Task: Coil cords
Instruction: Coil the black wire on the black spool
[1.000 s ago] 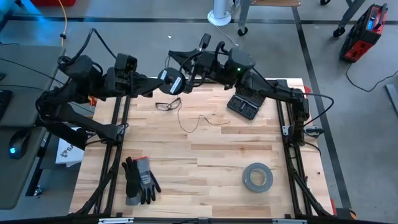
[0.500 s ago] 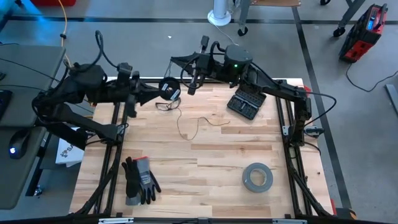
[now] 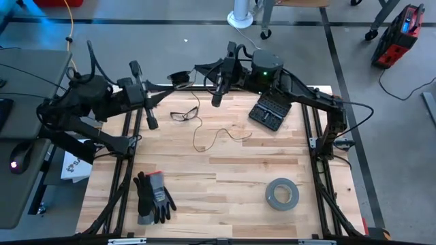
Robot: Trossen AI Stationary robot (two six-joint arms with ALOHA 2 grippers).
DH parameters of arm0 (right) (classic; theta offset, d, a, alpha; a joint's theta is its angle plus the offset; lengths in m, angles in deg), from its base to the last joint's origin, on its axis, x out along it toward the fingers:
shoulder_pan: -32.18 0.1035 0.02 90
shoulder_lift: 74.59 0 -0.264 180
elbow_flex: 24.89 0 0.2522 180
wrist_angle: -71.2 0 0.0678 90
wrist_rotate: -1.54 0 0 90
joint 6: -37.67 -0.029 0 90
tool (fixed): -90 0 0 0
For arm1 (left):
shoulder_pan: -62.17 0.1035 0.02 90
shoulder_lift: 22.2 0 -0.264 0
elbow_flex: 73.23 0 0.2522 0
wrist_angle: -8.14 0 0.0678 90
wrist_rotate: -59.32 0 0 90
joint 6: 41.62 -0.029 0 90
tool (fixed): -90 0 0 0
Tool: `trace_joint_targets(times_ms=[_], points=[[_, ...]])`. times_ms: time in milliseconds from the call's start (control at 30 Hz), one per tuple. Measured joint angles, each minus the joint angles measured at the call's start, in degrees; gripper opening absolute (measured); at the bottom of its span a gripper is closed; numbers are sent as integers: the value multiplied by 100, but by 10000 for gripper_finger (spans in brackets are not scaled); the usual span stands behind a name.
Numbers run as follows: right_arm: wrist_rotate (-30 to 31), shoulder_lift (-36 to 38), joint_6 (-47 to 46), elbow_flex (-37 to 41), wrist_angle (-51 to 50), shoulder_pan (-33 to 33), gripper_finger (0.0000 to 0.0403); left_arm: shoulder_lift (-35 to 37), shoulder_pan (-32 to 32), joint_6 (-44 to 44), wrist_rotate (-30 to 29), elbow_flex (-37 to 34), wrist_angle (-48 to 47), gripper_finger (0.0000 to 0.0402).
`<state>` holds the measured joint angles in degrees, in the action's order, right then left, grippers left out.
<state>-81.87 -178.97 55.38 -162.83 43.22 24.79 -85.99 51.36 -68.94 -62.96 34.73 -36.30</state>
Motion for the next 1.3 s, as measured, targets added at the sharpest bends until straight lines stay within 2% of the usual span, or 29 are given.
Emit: trace_joint_targets(times_ms=[200,433,567,867,1133,1300], points=[[-22,38,-1013,0,-141,82,14,7,-215,-147,-71,0,79,4],[-85,84,-1531,0,-986,185,109,39,-212,-147,-329,1,241,5],[-98,83,-1797,2,-1601,178,144,33,-219,-109,-280,0,430,5],[-54,65,-2048,7,-2423,198,151,20,-217,-157,-285,2,797,5],[420,46,-2035,9,-2252,178,151,15,-217,-139,-284,2,877,5],[123,44,-2051,9,-2160,176,151,15,-217,-128,-284,2,878,5]])
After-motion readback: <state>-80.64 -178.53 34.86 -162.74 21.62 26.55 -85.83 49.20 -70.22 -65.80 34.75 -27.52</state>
